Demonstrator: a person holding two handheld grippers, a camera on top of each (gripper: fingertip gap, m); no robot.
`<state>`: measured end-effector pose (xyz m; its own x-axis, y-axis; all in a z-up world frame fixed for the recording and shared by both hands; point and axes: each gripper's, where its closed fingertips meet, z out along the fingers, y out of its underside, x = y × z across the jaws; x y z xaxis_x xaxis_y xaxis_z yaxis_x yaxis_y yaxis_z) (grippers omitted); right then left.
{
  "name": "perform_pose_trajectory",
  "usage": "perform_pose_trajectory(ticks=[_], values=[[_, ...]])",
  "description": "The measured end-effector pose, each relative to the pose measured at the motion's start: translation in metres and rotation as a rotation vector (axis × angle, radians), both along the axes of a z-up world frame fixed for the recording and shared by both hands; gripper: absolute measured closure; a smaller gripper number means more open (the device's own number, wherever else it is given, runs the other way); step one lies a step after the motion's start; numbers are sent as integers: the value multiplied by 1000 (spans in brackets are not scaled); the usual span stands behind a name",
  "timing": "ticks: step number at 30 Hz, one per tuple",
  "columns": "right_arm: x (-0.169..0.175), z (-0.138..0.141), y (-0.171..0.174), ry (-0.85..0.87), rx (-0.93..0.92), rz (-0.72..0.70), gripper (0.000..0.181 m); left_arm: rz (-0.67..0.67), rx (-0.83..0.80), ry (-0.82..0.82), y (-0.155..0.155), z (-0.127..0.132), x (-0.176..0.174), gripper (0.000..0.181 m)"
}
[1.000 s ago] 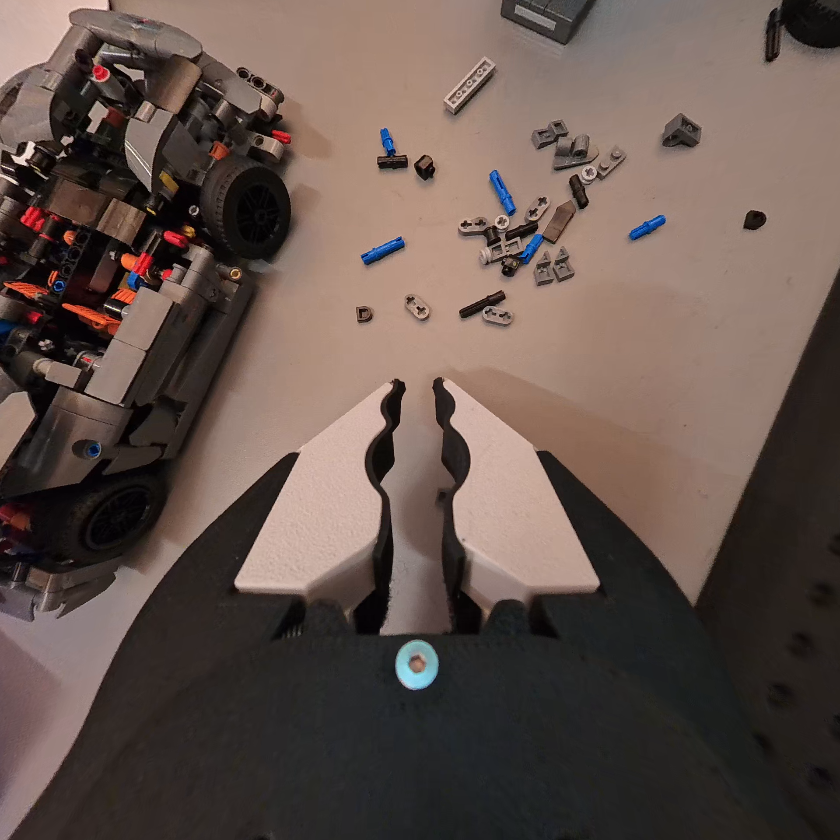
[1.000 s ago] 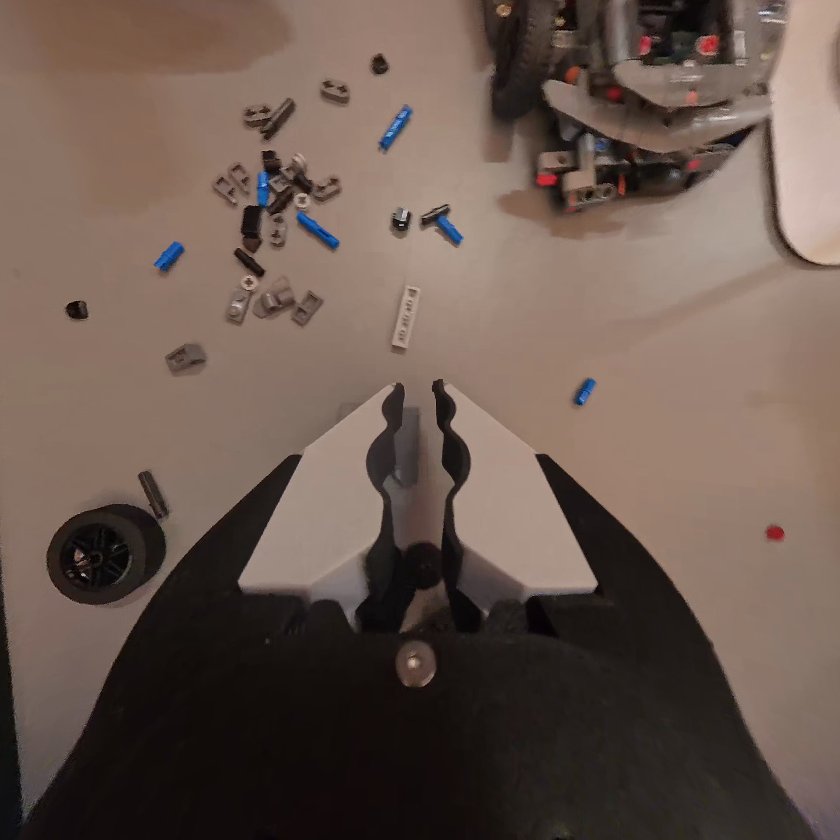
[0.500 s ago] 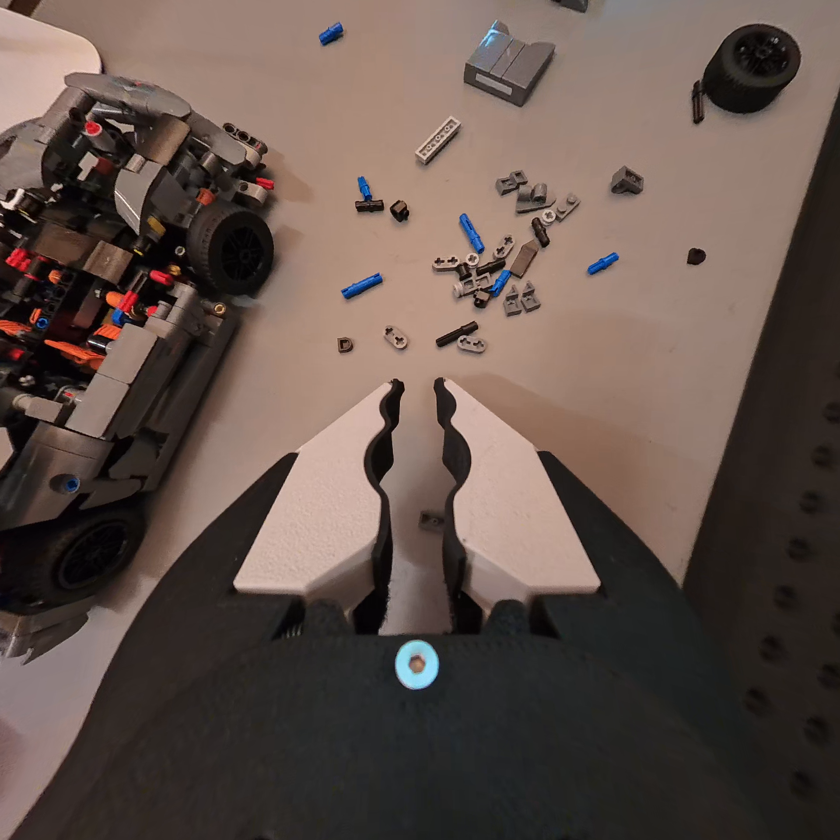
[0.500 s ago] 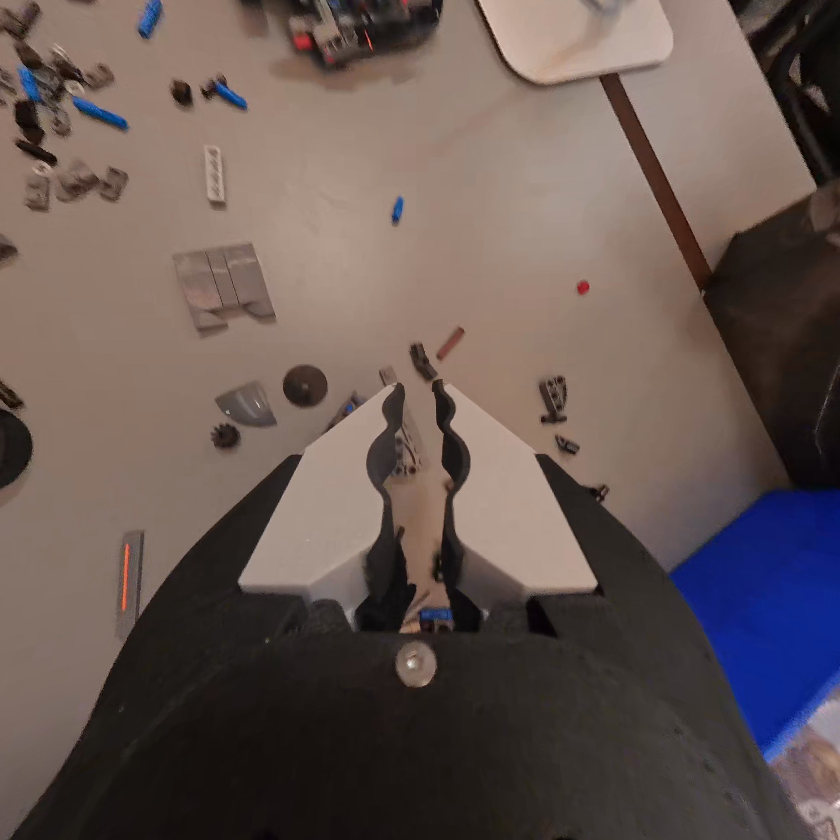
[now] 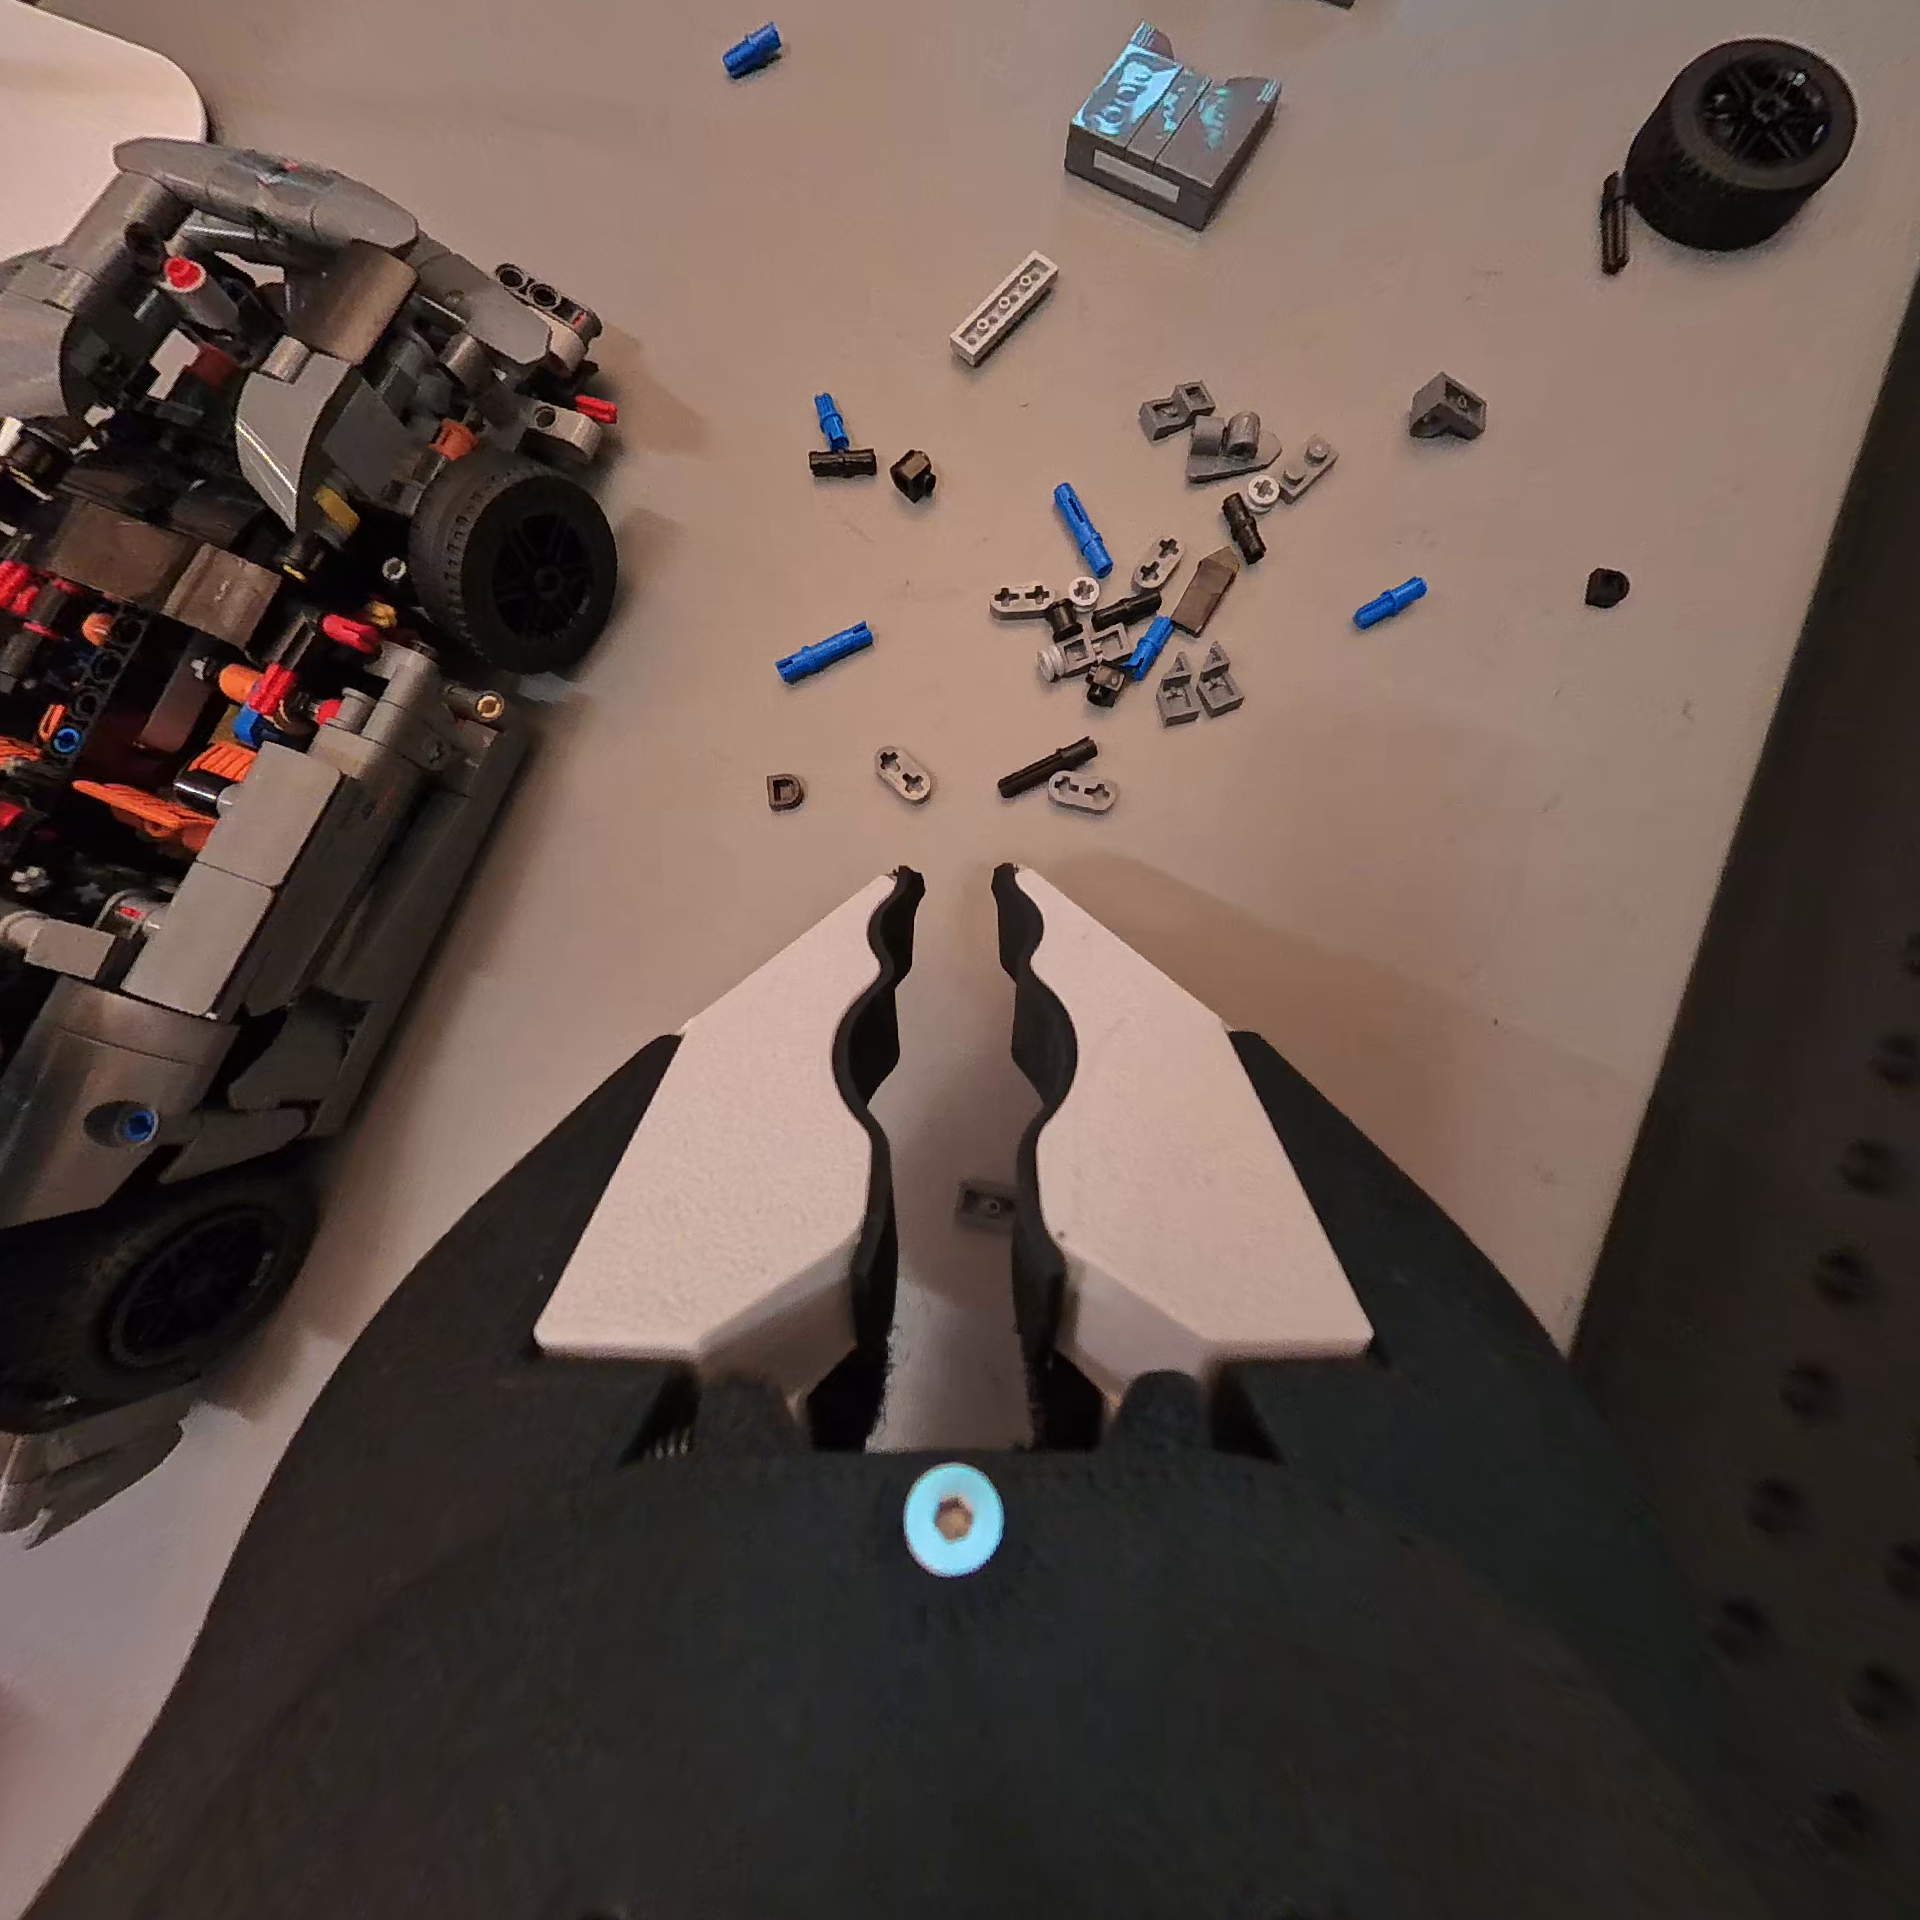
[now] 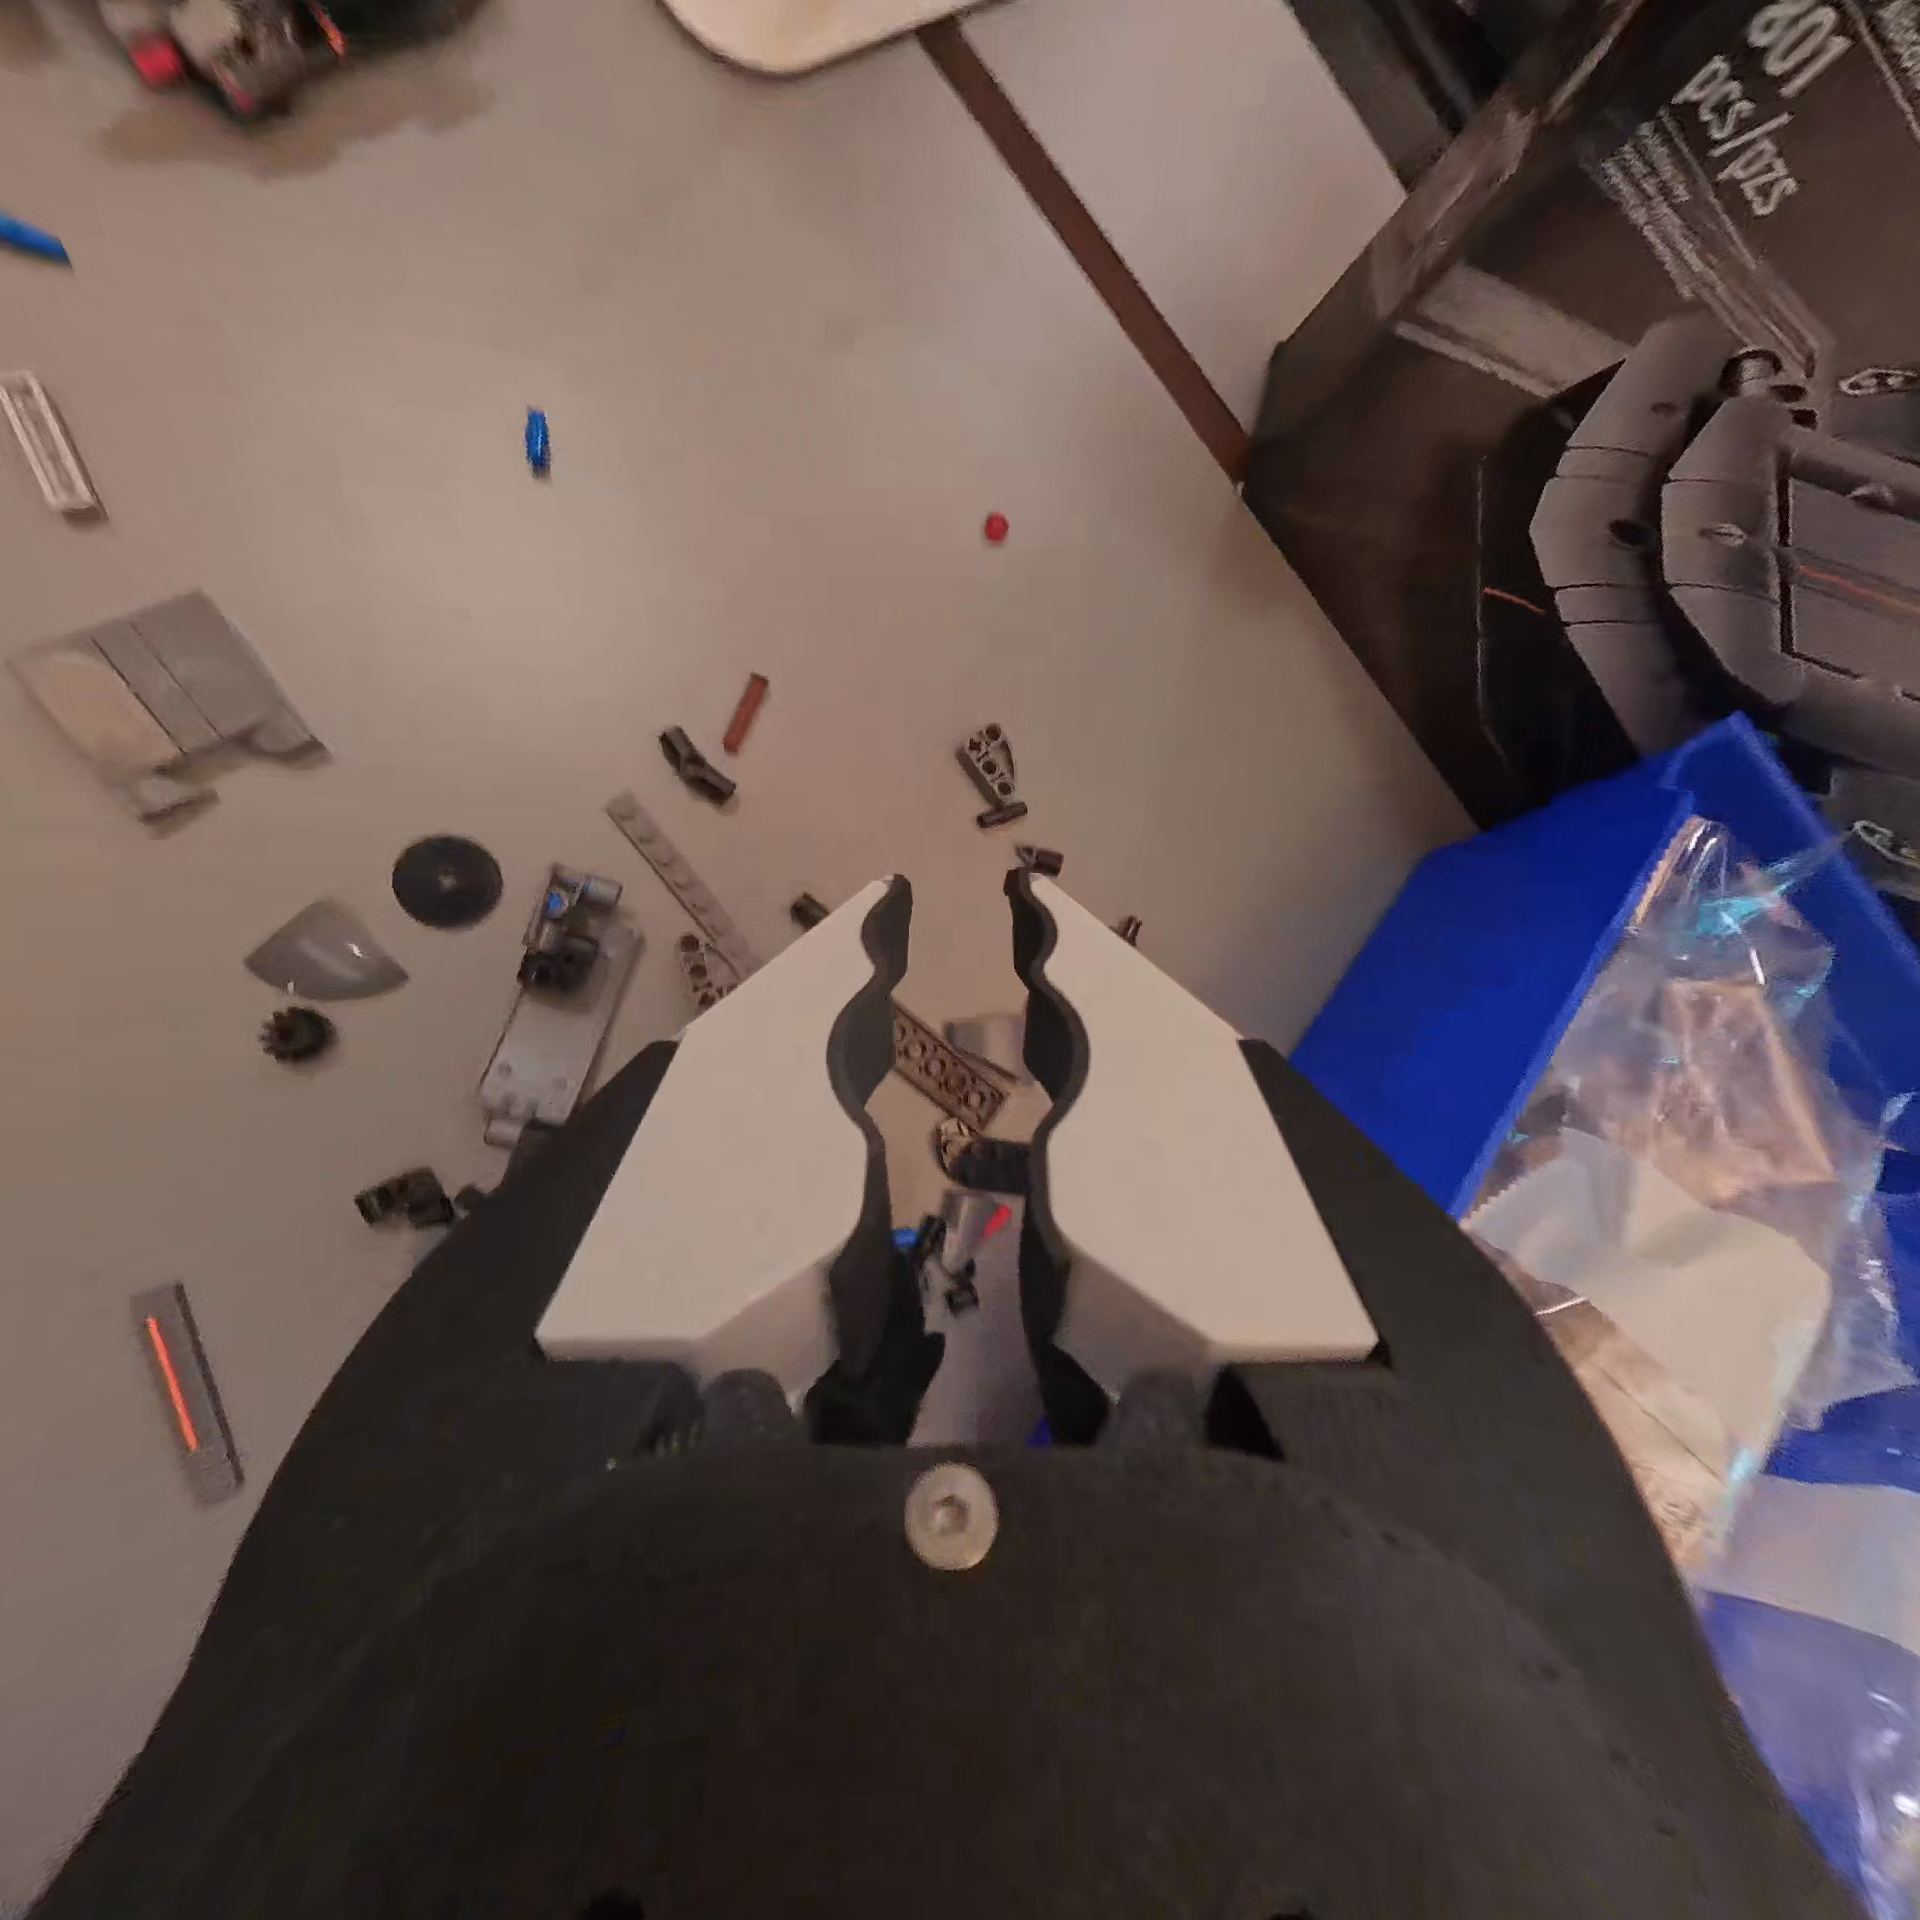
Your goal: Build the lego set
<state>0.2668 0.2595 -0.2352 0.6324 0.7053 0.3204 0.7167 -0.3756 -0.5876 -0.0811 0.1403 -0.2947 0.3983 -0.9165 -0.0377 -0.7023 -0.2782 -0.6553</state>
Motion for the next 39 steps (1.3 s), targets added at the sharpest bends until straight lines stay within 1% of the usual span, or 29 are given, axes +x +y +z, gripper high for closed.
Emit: perform_pose_trajectory(ticks=[3,4,6,8,9,12,15,21,24,28,31,36,39], values=[[1,-9,-11,-61,-78,12,165,-1,1,-5,0,1,2,168],[4,-16,-17,-96,-135,21,166,-3,0,-5,0,1,3,168],[10,-31,-28,-164,-217,30,164,-8,3,-4,0,1,5,168],[6,-43,-43,-197,-302,72,170,-16,1,-8,0,2,9,168],[7,-48,-47,-218,-327,63,168,-21,6,-9,0,3,11,168],[13,-64,-61,-264,-438,67,167,-37,8,-7,-1,2,18,168],[27,-75,-72,-326,-512,81,167,-55,12,4,-2,1,22,168],[28,-75,-72,-317,-512,82,168,-54,8,-1,-2,1,23,169],[35,-78,-74,-348,-526,79,170,-55,9,-2,-2,1,23,169],[36,-80,-73,-345,-527,75,173,-58,8,0,-3,1,24,169],[46,-76,-64,-380,-484,27,175,-58,7,-4,-3,1,24,169],[57,-60,-46,-374,-388,-52,176,-57,6,-1,-3,0,24,169],[62,-63,-48,-388,-407,-60,177,-55,2,-5,-2,1,24,169]])
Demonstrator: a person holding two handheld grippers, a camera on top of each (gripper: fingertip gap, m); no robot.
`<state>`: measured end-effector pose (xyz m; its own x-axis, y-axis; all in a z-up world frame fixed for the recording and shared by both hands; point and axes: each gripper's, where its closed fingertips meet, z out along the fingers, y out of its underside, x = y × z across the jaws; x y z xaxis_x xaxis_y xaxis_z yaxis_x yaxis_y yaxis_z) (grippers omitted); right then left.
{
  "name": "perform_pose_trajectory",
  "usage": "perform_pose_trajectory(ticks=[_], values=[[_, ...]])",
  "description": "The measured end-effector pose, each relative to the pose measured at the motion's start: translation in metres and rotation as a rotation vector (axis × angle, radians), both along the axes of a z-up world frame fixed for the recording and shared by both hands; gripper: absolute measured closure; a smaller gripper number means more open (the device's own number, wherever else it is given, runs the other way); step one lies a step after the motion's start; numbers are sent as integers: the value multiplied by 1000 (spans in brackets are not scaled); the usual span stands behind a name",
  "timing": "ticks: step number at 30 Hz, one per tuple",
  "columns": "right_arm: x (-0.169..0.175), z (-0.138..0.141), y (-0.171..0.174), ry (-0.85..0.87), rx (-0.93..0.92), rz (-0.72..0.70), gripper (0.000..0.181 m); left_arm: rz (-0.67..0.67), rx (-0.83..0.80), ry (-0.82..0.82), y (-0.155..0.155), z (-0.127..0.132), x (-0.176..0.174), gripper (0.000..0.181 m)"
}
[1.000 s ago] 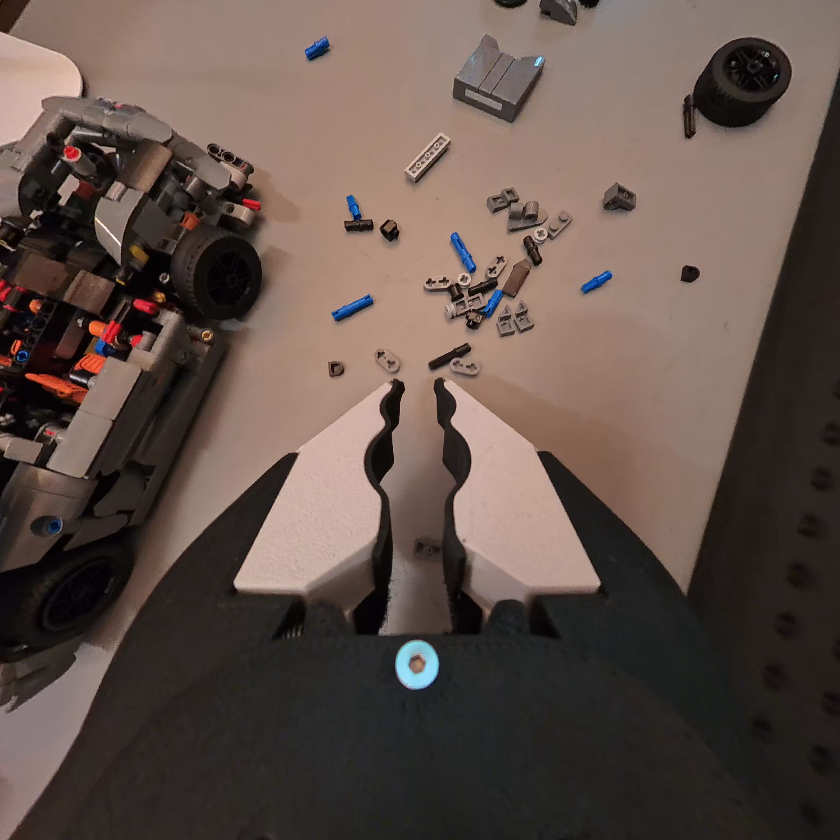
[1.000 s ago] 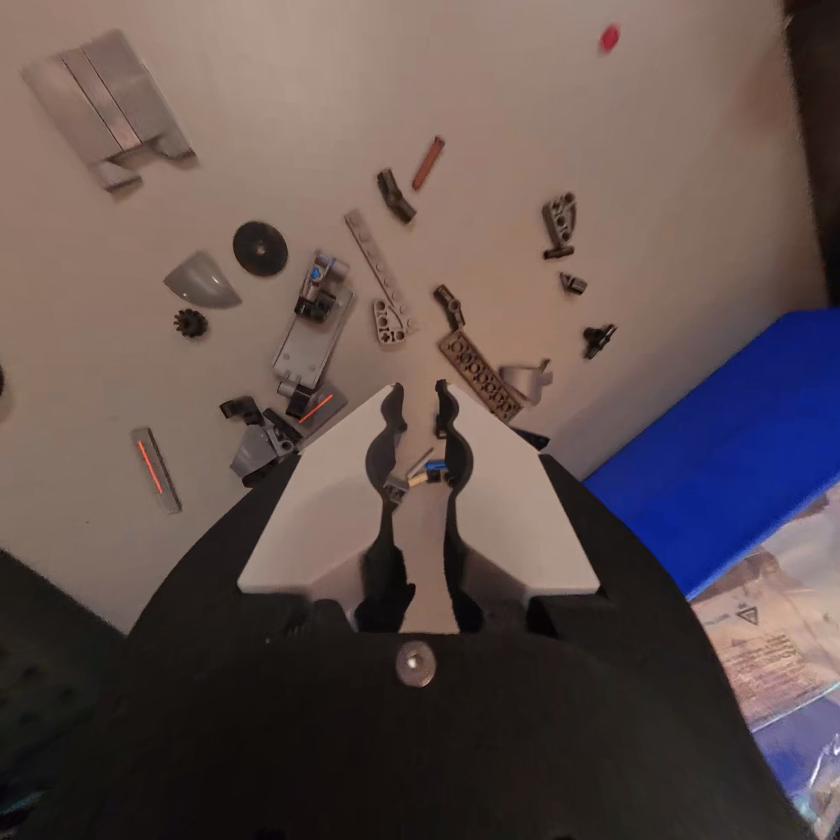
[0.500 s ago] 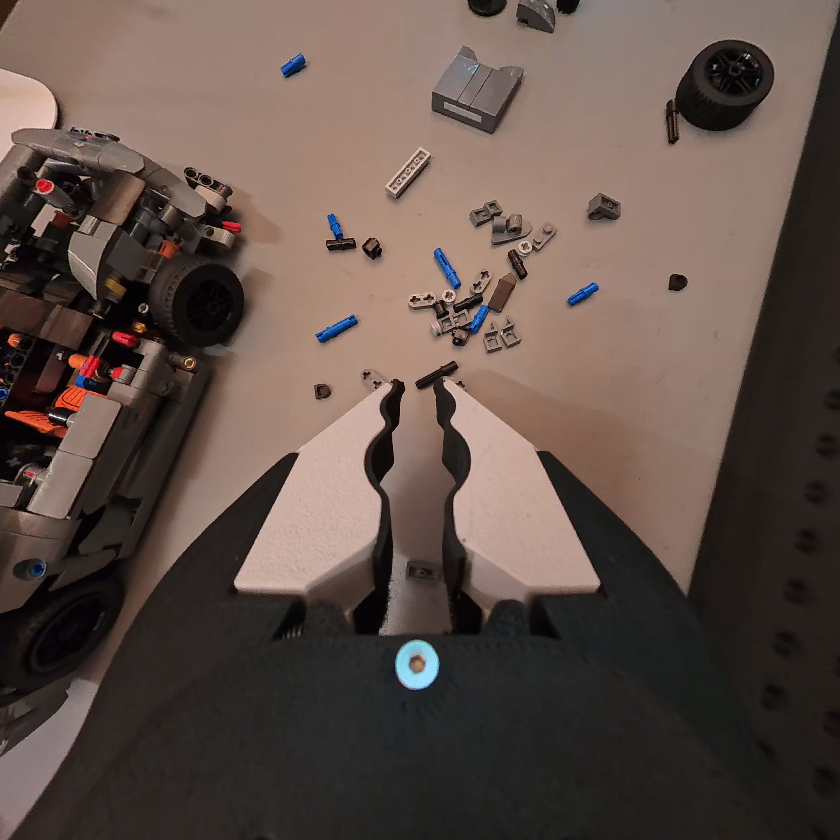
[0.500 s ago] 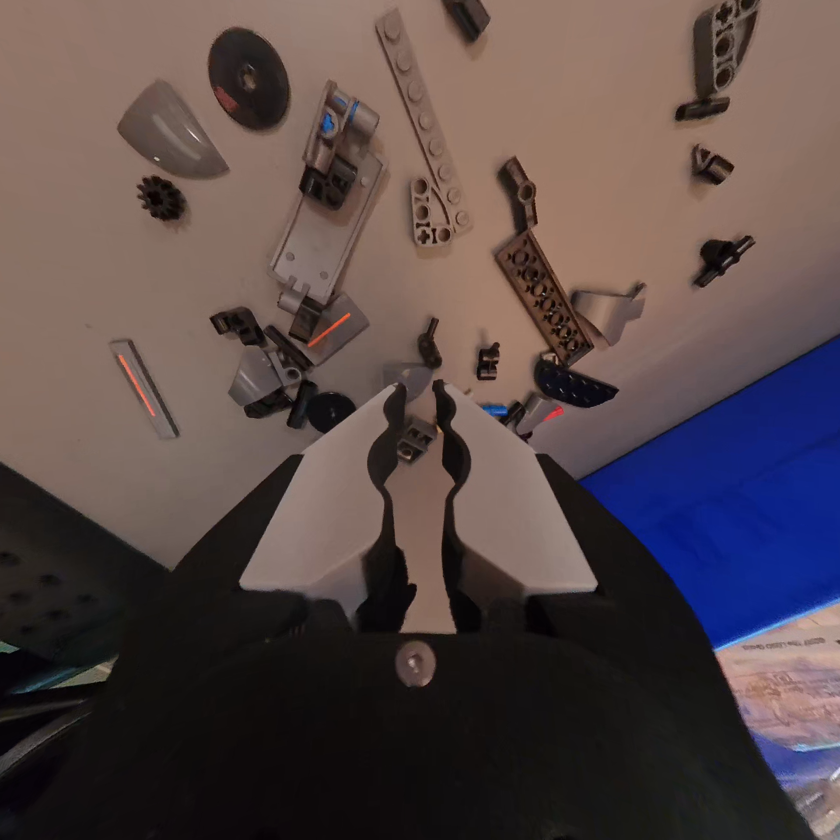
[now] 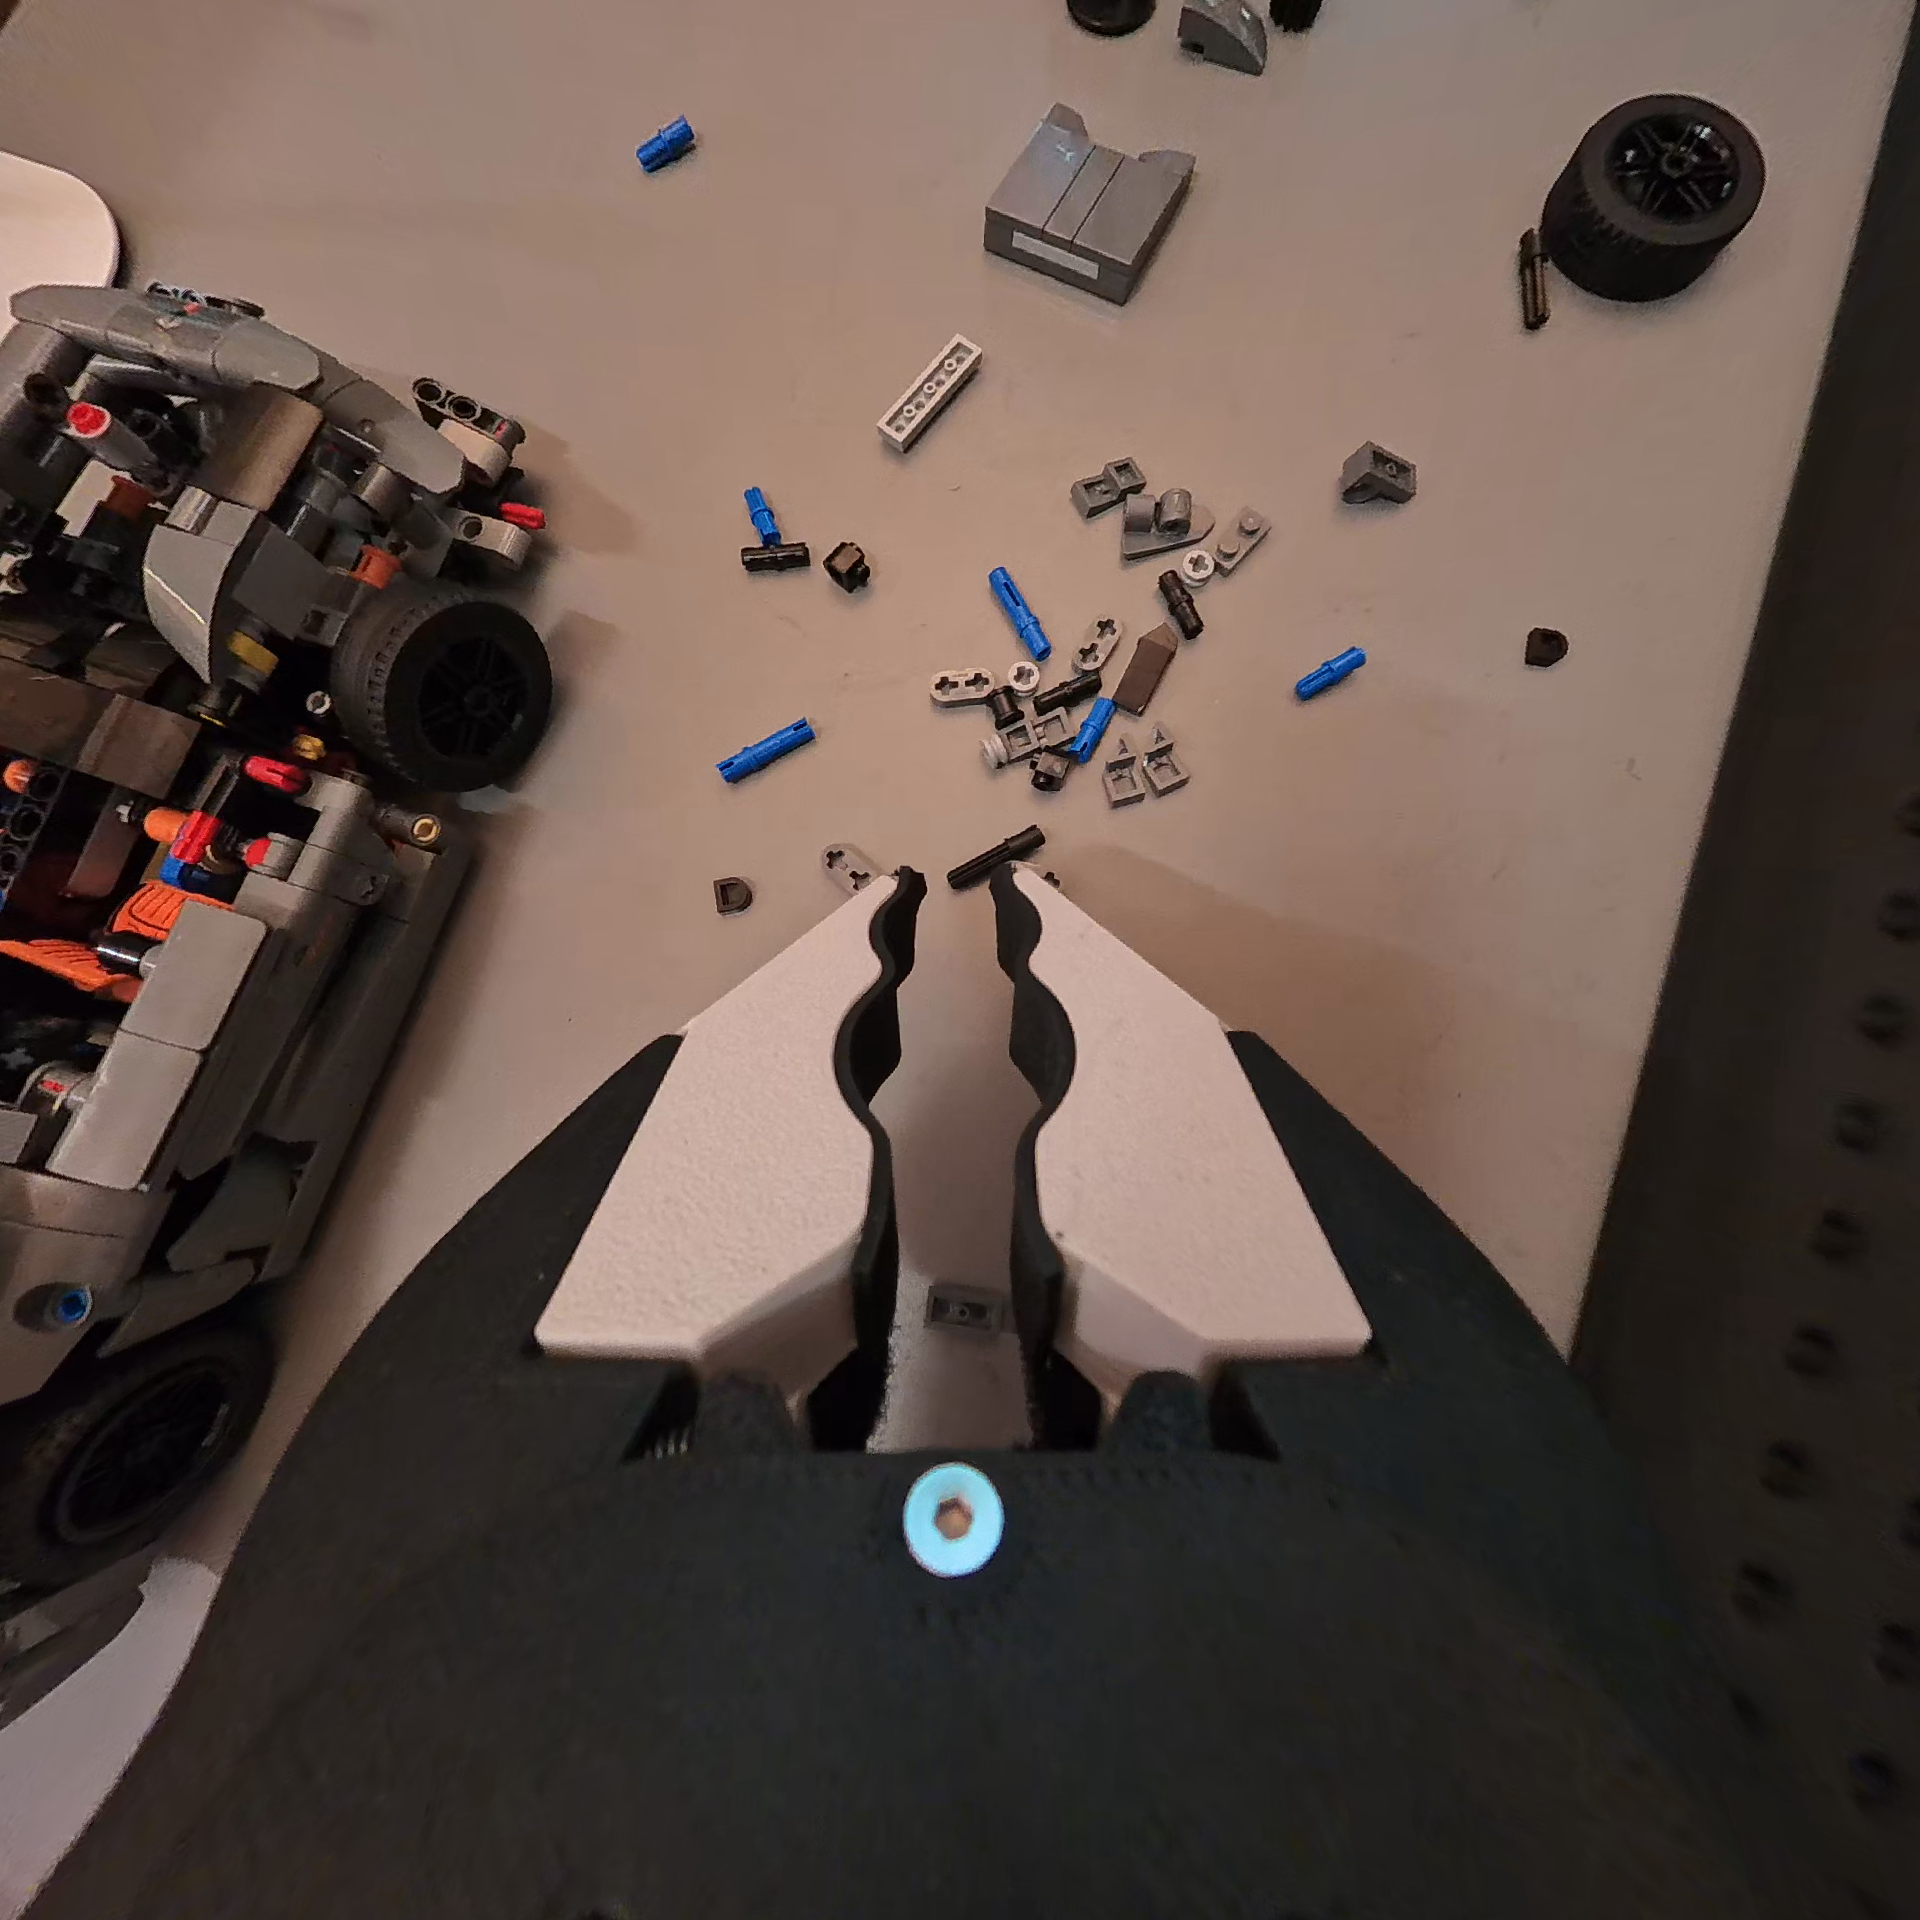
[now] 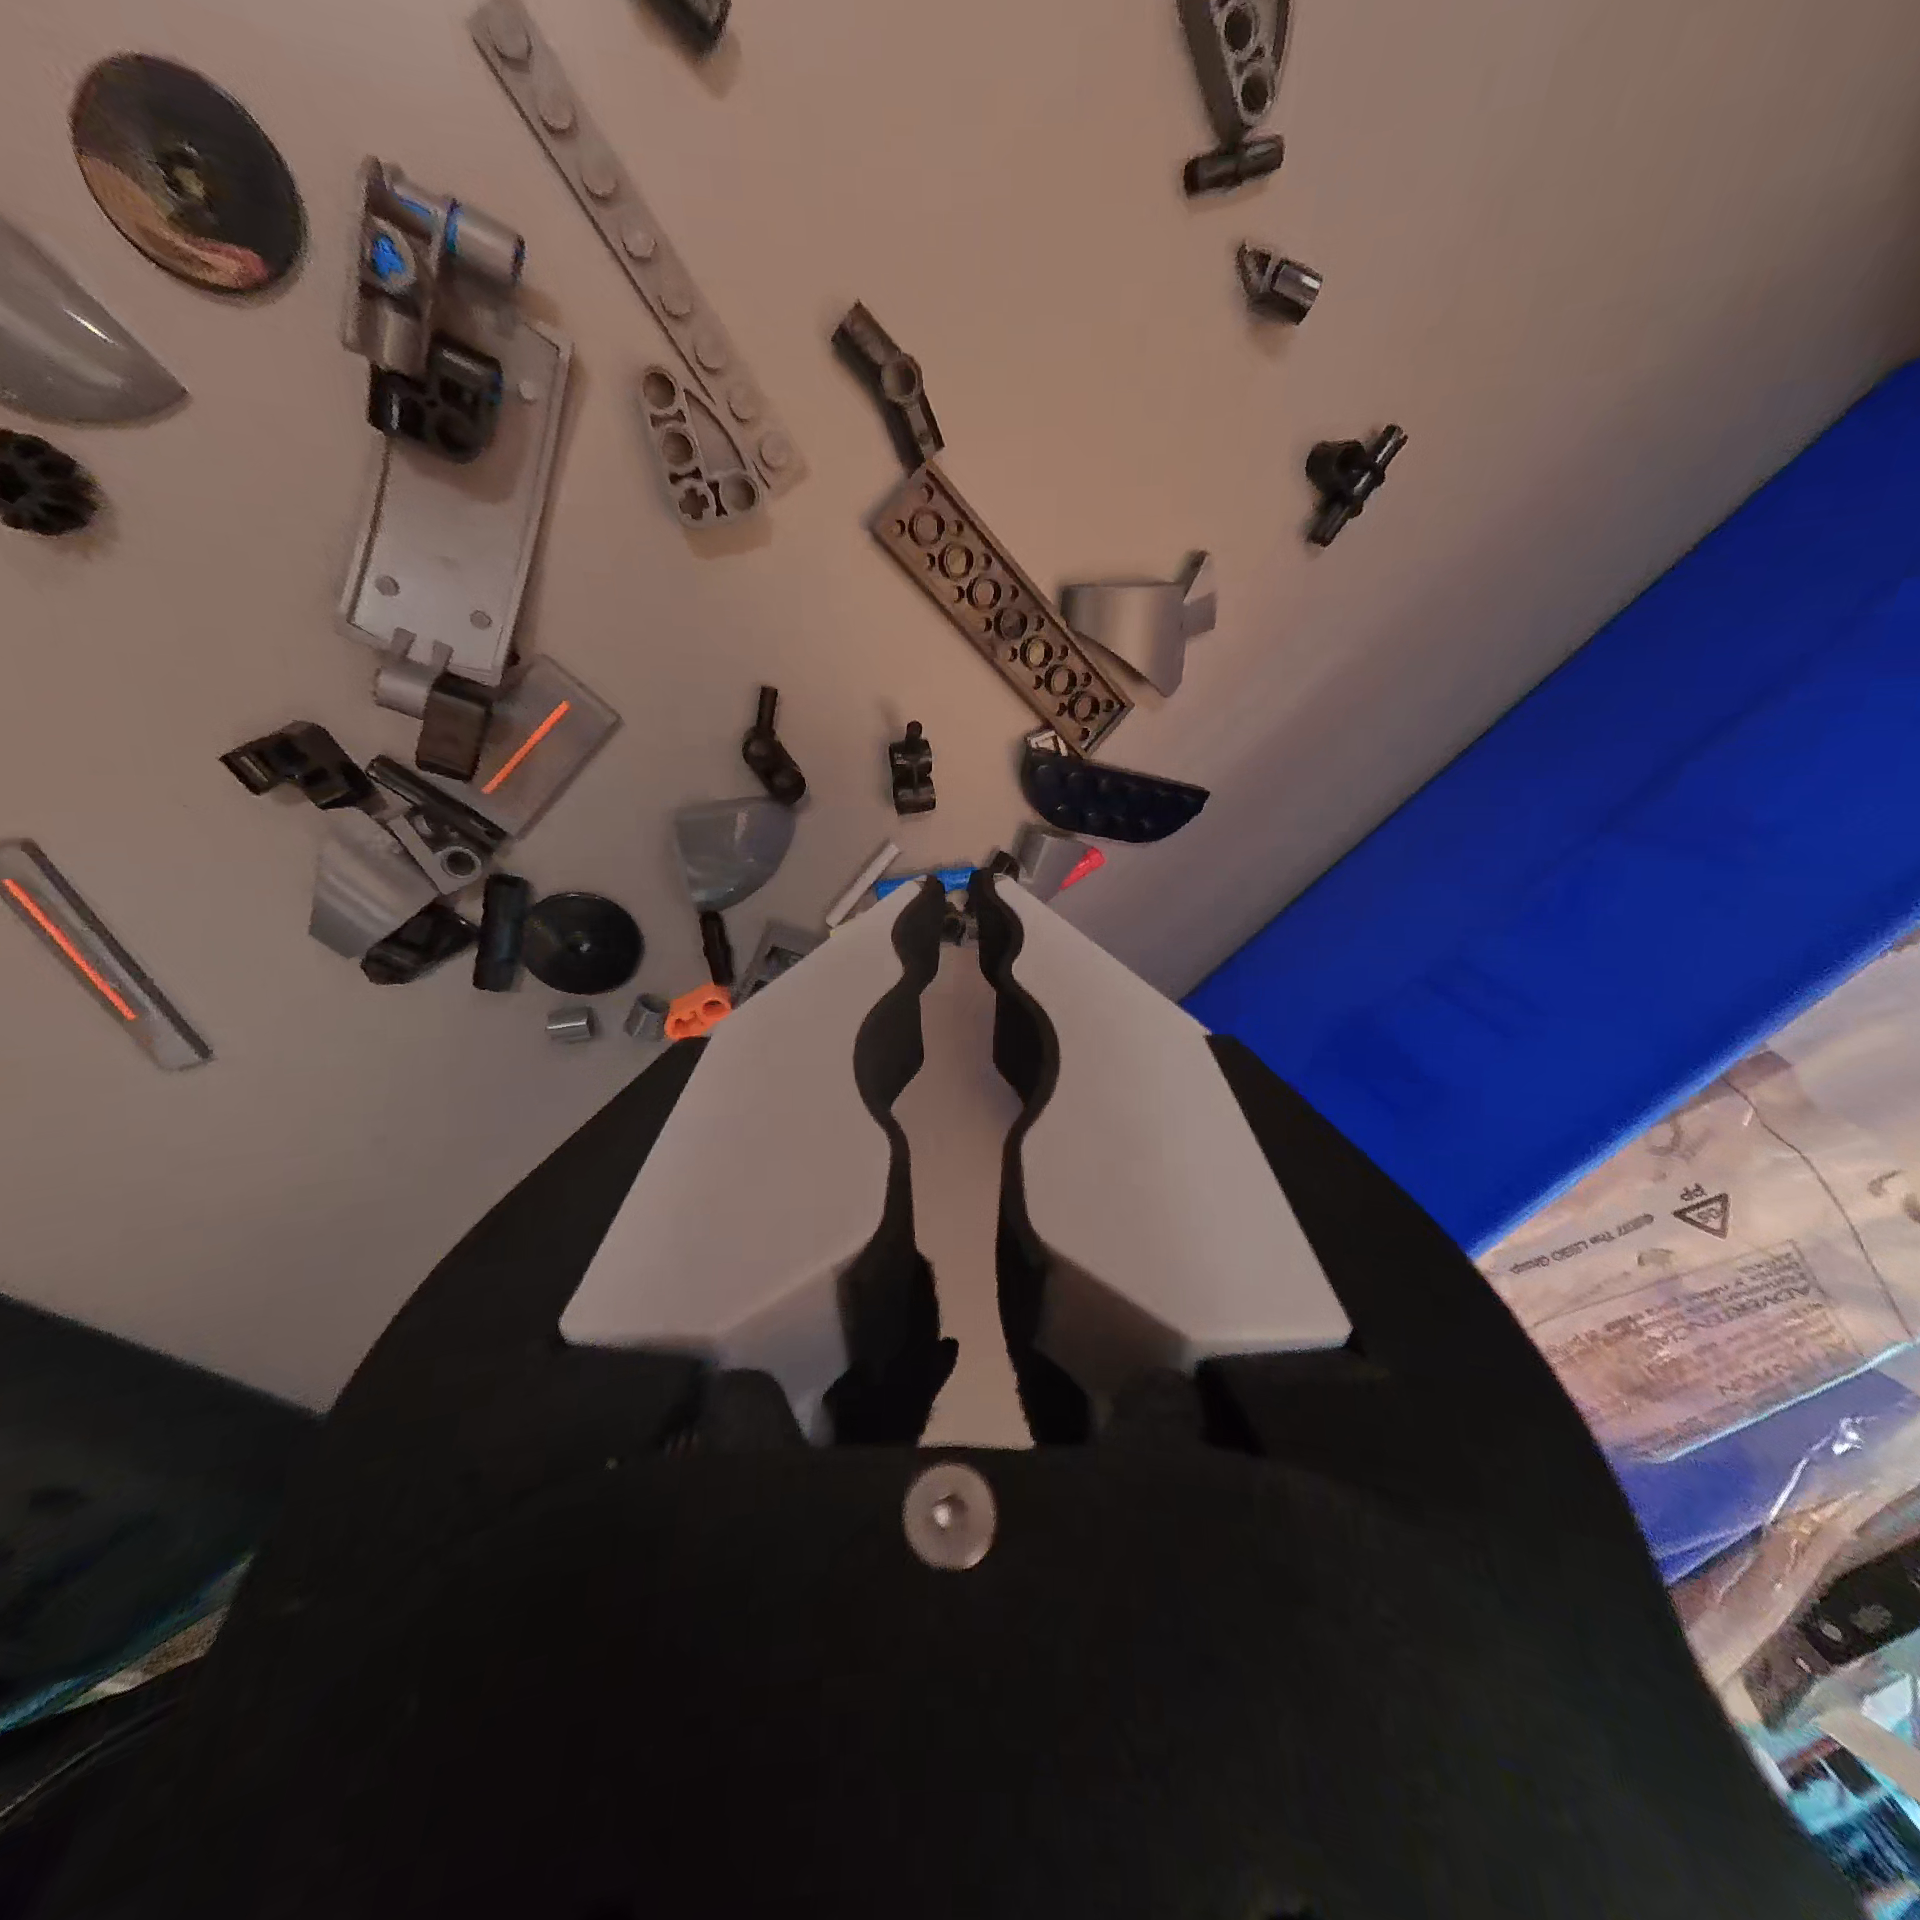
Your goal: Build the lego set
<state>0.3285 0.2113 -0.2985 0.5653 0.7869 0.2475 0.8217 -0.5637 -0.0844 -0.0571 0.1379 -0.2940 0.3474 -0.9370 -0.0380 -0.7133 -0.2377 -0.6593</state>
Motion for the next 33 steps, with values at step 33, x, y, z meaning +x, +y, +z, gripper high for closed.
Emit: perform_pose_trajectory(ticks=[33], values=[[-13,-23,3,-18,-26,60,169,1,-1,2,0,-1,-1,169]])
